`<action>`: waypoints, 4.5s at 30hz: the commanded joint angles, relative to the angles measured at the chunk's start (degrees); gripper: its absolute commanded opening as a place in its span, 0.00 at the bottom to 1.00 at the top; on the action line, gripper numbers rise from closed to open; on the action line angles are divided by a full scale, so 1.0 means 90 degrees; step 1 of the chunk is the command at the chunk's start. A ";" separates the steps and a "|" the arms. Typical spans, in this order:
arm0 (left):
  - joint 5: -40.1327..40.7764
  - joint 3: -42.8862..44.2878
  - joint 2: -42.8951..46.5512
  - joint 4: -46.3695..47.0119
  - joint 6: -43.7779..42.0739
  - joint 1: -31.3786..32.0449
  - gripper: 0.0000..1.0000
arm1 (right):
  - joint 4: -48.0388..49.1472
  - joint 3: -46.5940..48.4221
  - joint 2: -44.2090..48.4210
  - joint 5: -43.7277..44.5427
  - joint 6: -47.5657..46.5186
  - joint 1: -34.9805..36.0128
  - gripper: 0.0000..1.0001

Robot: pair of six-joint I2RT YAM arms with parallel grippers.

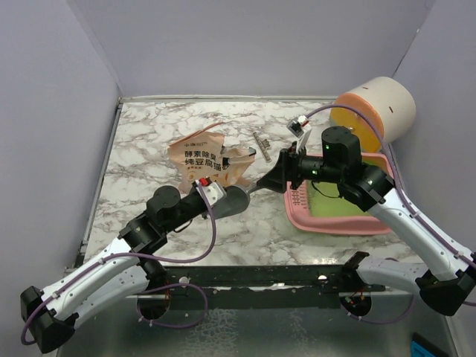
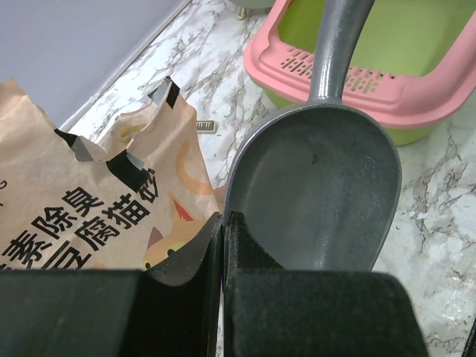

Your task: Fill the litter box with clean litter

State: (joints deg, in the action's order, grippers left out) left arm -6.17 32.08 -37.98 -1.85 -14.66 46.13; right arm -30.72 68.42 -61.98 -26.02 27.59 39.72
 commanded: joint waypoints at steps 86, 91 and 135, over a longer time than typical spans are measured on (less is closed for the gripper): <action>-0.1468 0.0345 -0.0333 0.0081 0.0606 -0.0134 0.00 | 0.0887 -0.1040 -0.0599 -0.1725 -0.1030 0.0017 0.06; -0.1262 0.0424 -0.0332 -0.0051 0.0596 -0.0131 0.36 | 0.0837 -0.1046 -0.0480 -0.1272 -0.0945 0.0018 0.01; -0.2169 0.6040 -0.3901 -0.4475 -0.3253 -0.3385 0.99 | -0.0674 0.2165 -0.1313 0.3145 -0.1745 -0.0012 0.01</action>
State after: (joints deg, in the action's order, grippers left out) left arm -5.17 85.45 -70.04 -32.34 -40.12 20.03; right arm -36.93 83.31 -72.86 4.62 13.47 39.68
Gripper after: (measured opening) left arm 0.989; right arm 0.251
